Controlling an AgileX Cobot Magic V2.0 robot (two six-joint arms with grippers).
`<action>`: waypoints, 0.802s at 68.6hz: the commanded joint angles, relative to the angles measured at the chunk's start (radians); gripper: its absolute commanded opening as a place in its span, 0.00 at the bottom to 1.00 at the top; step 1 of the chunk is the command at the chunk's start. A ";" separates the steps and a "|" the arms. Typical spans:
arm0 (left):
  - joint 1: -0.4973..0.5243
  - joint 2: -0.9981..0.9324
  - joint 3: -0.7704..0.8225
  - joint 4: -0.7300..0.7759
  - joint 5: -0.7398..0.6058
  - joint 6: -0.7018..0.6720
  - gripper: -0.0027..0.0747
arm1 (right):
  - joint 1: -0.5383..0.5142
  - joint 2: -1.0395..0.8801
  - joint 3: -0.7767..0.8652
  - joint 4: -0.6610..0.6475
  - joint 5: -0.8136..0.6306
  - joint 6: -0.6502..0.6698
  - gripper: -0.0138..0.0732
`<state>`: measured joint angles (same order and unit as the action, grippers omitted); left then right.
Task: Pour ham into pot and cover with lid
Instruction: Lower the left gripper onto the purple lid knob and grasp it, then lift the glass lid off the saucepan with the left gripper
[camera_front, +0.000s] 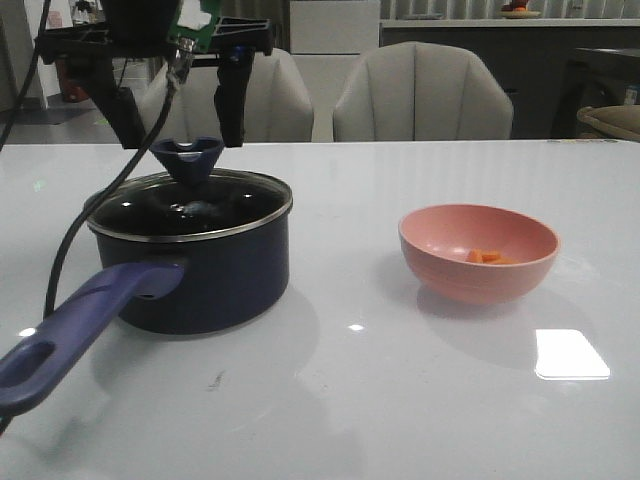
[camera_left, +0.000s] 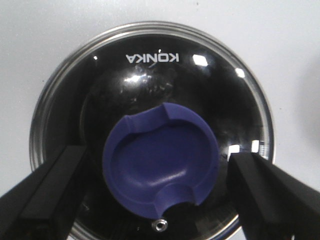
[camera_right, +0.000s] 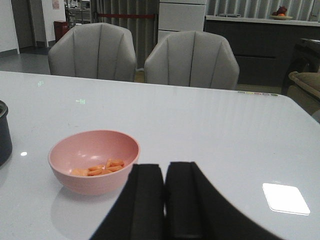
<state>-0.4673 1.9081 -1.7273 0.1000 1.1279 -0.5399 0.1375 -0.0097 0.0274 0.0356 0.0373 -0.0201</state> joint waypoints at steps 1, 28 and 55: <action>-0.003 -0.032 -0.040 -0.006 -0.024 -0.013 0.82 | -0.008 -0.021 -0.006 -0.006 -0.086 0.000 0.34; 0.016 0.006 -0.056 -0.025 -0.021 -0.013 0.81 | -0.008 -0.021 -0.006 -0.006 -0.086 0.000 0.34; 0.018 0.008 -0.058 -0.025 -0.029 -0.013 0.44 | -0.008 -0.021 -0.006 -0.006 -0.086 0.000 0.34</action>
<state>-0.4526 1.9672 -1.7529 0.0689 1.1238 -0.5414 0.1375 -0.0097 0.0274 0.0356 0.0373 -0.0201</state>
